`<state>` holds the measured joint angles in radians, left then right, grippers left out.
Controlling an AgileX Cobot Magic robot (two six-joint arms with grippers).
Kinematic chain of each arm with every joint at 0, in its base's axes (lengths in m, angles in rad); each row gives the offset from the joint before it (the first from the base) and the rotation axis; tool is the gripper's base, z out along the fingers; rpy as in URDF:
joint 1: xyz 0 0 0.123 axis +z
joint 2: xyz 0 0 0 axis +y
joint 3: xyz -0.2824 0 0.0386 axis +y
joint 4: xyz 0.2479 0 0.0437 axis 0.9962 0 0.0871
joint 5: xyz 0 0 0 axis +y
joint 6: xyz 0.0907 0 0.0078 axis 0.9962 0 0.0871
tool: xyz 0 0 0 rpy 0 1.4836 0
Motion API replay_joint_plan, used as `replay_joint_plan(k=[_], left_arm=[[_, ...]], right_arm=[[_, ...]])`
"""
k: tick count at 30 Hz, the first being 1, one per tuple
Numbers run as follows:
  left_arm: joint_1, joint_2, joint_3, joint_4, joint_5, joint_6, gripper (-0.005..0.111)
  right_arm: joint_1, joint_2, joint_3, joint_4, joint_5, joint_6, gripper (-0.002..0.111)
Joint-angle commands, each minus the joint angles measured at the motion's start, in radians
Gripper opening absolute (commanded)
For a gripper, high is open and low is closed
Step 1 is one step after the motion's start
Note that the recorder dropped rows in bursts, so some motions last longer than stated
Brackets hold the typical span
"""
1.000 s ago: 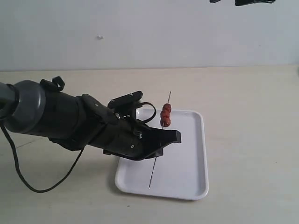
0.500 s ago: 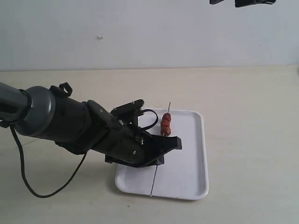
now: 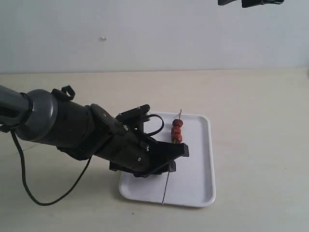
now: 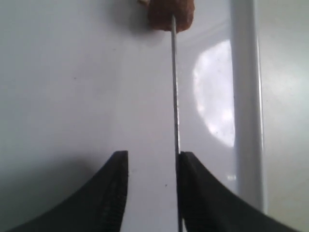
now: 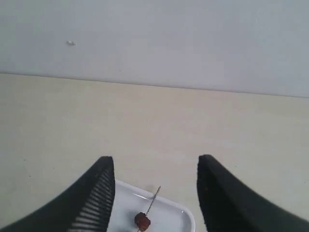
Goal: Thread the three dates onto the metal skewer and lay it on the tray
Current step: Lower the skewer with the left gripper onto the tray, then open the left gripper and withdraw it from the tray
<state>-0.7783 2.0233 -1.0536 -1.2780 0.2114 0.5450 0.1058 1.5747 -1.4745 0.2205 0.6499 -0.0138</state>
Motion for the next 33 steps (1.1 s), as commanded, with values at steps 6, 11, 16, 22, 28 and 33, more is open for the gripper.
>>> replay_joint_plan(k=[6,11,16,22,28,33], left_arm=[[-0.001,-0.001,-0.005,0.012,0.017,0.005,0.049],[-0.001,-0.001,-0.005,0.012,0.017,0.024,0.050],[0.003,-0.008,-0.005,0.012,0.009,0.056,0.050],[0.049,-0.087,-0.005,0.019,0.050,0.134,0.050],[0.114,-0.217,-0.005,0.146,0.161,0.159,0.048],[0.130,-0.335,0.006,0.337,0.149,0.157,0.003]], right_arm=[[-0.001,-0.007,0.003,0.004,0.003,-0.031,0.050],[-0.001,-0.007,0.003,0.004,0.003,-0.031,0.049],[-0.001,-0.007,0.003,0.006,0.008,-0.031,0.046],[-0.001,-0.007,0.003,0.008,0.010,-0.048,0.046],[-0.001,-0.007,0.003,0.017,0.012,-0.100,0.016],[-0.001,-0.014,0.007,0.070,0.010,-0.208,0.000]])
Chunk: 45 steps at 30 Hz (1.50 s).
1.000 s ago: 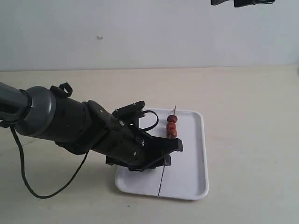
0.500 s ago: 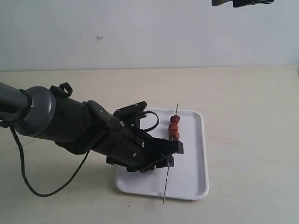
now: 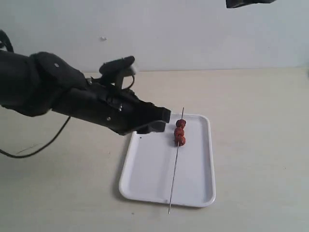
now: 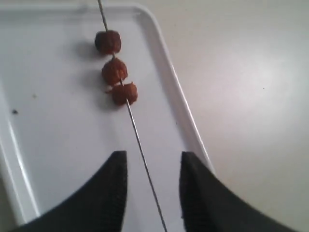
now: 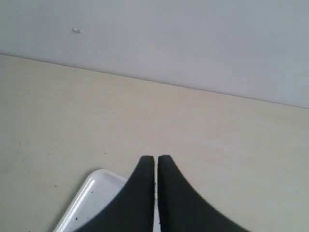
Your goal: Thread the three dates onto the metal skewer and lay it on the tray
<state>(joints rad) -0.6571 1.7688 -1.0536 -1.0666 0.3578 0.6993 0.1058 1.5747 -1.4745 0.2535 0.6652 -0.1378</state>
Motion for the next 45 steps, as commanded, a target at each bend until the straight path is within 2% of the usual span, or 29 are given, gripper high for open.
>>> replay_joint_plan(k=[1,4,8,14,17,21,29,32,36,40,45], left_arm=[[0.009,-0.100,0.011,0.142,-0.007,0.010,0.001],[0.009,-0.172,0.036,0.166,-0.055,0.014,0.001],[0.009,-0.313,0.126,0.168,-0.234,0.014,0.001],[0.009,-0.581,0.376,0.168,-0.624,0.029,0.001],[0.009,-0.728,0.503,0.174,-0.740,0.031,0.001],[0.009,-0.933,0.627,0.196,-0.765,0.064,0.001],[0.009,-1.341,0.744,0.196,-0.754,0.150,0.001],[0.009,-1.501,0.804,0.194,-0.754,0.239,0.001],[0.009,-1.606,0.841,0.194,-0.754,0.243,0.001],[0.009,-1.703,0.867,0.194,-0.752,0.265,0.001],[0.009,-1.769,0.894,0.194,-0.752,0.269,0.001]], right_arm=[[0.006,-0.023,0.017,0.040,-0.021,-0.092,0.000],[0.042,-0.065,0.095,0.019,-0.129,-0.108,0.000],[0.105,-0.173,0.265,-0.050,-0.363,-0.106,0.000],[0.137,-0.380,0.602,-0.035,-0.749,-0.093,0.000],[0.137,-0.473,0.722,-0.027,-0.843,-0.106,0.000],[0.137,-0.597,0.833,-0.037,-0.870,-0.143,0.000],[0.137,-0.881,0.965,-0.050,-0.945,-0.158,0.000],[0.137,-1.014,1.057,-0.158,-1.055,-0.106,0.000],[0.137,-1.133,1.143,-0.320,-1.099,0.018,0.000],[0.137,-1.246,1.250,-0.339,-1.291,0.061,0.000],[0.137,-1.386,1.293,-0.339,-1.287,0.061,0.000]])
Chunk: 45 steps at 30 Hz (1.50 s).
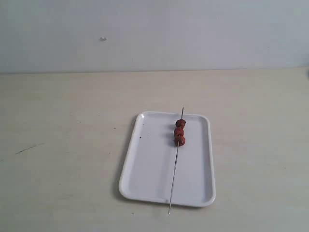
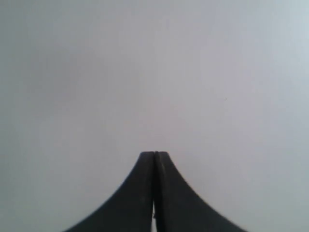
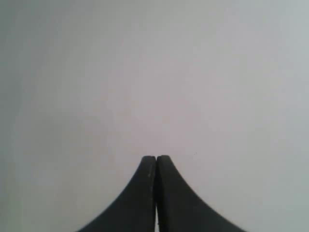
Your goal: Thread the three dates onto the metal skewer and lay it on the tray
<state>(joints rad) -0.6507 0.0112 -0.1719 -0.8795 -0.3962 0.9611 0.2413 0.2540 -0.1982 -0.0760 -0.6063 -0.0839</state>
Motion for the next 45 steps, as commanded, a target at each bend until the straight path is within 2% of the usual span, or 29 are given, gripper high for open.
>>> replay_joint_plan(k=[1,5,15,20,28,32,38,42,45], left_arm=[[0.003,-0.011,0.013,0.007,0.002,0.007,0.001],[0.003,-0.011,0.013,0.007,0.006,0.007,0.001],[0.003,-0.011,0.013,0.007,0.006,0.005,0.001],[0.003,-0.011,0.013,0.007,0.006,0.005,0.001],[0.003,-0.011,0.013,0.007,0.006,0.005,0.001],[0.003,-0.011,0.013,0.007,0.006,0.005,0.001],[0.003,-0.011,0.015,0.007,0.006,0.005,0.001],[0.003,-0.011,0.015,0.007,0.006,0.005,0.001],[0.003,-0.011,0.015,0.007,0.006,0.005,0.001]], right_arm=[[0.002,-0.086,0.017,0.017,-0.012,0.011,0.000],[0.002,-0.120,0.017,0.156,0.029,0.002,0.000],[0.002,-0.125,0.017,0.174,0.034,0.002,0.000],[0.002,-0.125,0.017,0.174,0.034,-0.270,0.000],[-0.006,-0.170,0.017,0.180,0.061,-0.280,0.000],[-0.115,-0.254,0.017,0.180,0.283,-0.175,0.000],[-0.284,-0.254,0.017,0.227,0.521,-0.176,0.000],[-0.369,-0.254,0.017,0.227,0.664,-0.176,0.000],[-0.395,-0.254,0.017,0.227,0.730,-0.176,0.000]])
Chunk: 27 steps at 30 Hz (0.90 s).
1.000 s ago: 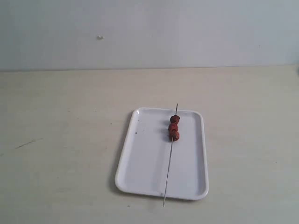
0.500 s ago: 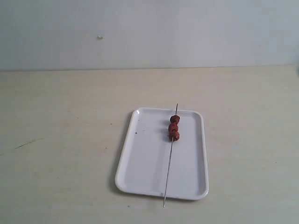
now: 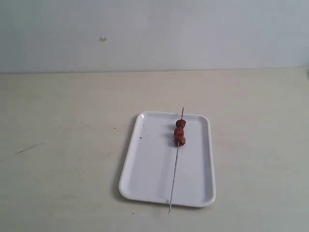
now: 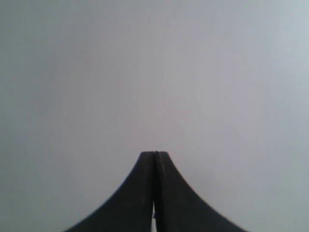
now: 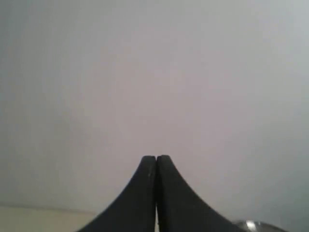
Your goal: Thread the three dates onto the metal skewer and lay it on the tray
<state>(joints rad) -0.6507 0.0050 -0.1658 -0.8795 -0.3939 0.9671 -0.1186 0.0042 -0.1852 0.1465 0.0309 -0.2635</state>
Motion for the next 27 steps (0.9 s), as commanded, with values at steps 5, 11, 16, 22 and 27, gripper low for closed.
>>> replay_joint_plan(k=[5,11,16,22,27], left_arm=[[0.003,-0.005,0.009,0.007,0.003,-0.001,0.001],[0.003,-0.005,0.009,0.007,0.003,-0.001,0.001],[0.003,-0.005,0.009,0.007,0.003,-0.001,0.001],[0.003,-0.005,0.009,0.007,0.003,-0.001,0.001],[0.003,-0.005,0.009,0.007,0.003,-0.001,0.001]], right_arm=[[-0.036,-0.004,0.004,-0.025,0.191,0.002,0.000],[-0.036,-0.004,0.018,-0.009,0.216,0.039,0.000],[-0.036,-0.004,0.092,-0.078,0.207,0.175,0.000],[-0.036,-0.004,0.185,-0.206,0.206,0.404,0.000],[-0.036,-0.004,0.185,-0.204,0.219,0.404,0.000]])
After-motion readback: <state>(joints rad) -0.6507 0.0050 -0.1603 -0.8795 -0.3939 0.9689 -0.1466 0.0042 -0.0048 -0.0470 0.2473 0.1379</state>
